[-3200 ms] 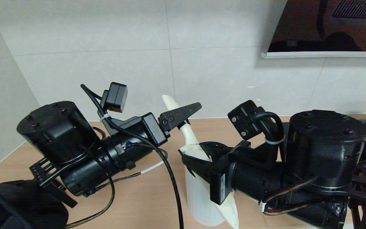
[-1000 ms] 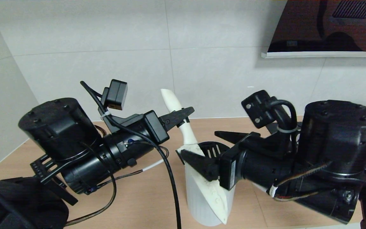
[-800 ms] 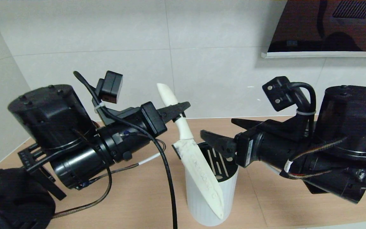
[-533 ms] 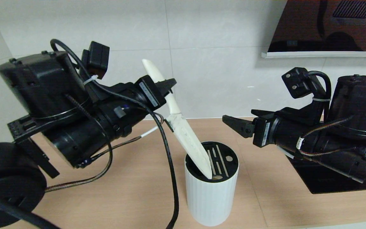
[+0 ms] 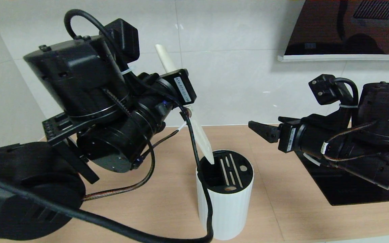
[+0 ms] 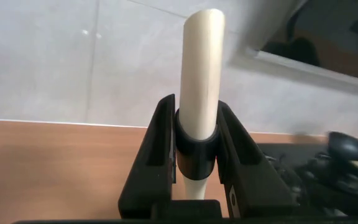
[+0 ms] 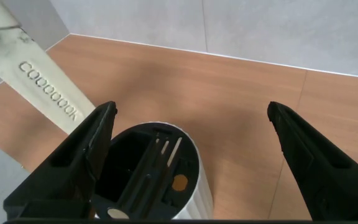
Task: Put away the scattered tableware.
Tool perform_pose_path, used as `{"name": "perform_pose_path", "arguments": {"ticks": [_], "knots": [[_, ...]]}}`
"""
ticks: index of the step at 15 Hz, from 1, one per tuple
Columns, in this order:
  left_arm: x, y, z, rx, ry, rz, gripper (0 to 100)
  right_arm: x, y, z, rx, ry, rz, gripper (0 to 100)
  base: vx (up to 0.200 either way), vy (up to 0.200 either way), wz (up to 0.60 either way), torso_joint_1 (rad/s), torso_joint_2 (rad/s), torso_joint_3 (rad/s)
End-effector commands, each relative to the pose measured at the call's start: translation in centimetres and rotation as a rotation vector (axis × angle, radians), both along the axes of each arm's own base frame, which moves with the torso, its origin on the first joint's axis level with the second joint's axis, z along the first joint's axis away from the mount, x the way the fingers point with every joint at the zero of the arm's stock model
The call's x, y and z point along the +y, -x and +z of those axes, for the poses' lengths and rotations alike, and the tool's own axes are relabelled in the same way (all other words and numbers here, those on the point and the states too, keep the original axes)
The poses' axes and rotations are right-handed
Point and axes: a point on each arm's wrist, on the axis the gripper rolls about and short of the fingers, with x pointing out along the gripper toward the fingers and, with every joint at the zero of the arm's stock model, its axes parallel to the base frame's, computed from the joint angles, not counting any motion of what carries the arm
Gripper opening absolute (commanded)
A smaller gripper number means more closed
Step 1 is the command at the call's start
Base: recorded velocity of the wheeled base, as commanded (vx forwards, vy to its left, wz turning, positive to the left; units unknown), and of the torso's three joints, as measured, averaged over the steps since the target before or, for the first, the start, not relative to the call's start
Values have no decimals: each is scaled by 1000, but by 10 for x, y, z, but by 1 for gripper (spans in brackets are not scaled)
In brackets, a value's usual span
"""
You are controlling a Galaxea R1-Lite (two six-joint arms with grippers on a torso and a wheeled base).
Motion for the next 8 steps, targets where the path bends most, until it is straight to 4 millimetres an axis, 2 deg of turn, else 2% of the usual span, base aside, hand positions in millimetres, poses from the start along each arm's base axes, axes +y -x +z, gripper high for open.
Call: {"name": "perform_pose_path", "arguments": {"ticks": [1,6,8], "knots": [[-5,5,-2,-17,-12,2,0,0,-1,-1,3,2,-1,100,0,0,0,0,0,0],[-15,6,-10,-95,-75,213,0,1,-2,-2,4,3,-1,100,0,0,0,0,0,0],[-21,9,-10,-105,-68,224,0,1,-2,-2,4,3,-1,100,0,0,0,0,0,0]]}}
